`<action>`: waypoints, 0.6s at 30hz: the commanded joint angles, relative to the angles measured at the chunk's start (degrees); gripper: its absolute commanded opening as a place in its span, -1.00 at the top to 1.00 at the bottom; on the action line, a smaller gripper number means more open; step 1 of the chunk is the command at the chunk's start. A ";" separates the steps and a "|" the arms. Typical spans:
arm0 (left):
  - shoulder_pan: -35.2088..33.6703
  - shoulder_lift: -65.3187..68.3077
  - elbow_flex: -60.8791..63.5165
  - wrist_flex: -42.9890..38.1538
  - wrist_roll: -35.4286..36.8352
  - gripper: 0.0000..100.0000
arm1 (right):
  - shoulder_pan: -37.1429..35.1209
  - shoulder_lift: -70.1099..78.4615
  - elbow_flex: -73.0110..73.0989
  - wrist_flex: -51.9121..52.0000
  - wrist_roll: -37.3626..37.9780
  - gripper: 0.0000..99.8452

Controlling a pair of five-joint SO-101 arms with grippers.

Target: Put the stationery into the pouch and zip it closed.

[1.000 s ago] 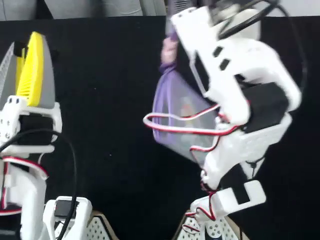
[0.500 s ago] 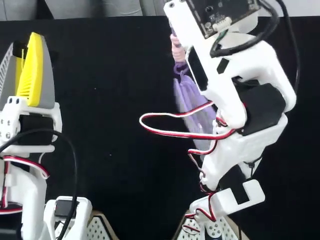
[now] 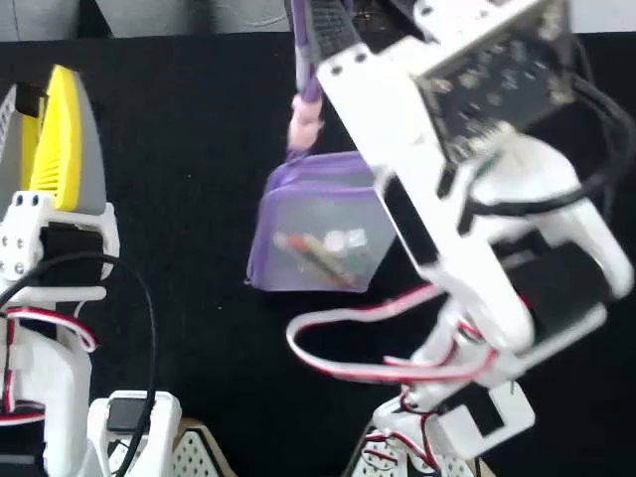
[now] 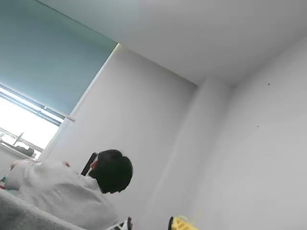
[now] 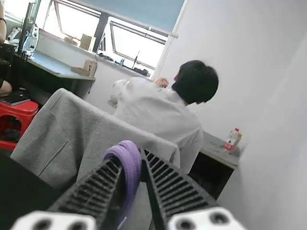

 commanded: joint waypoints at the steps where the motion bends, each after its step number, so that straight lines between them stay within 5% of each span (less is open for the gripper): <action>1: 3.82 -0.18 1.71 0.18 -0.79 0.70 | -0.88 -2.68 -1.89 5.19 -1.41 0.98; 5: 9.54 -0.18 4.62 1.41 -5.89 0.70 | 2.02 -2.95 -2.07 9.93 -1.41 0.98; 12: 18.77 -0.35 5.32 16.00 -20.57 0.70 | 6.95 -2.51 -1.80 13.19 -1.49 0.98; 18: 20.18 -5.89 4.79 26.02 -36.04 0.70 | 9.05 -2.51 -1.71 13.36 -3.60 0.98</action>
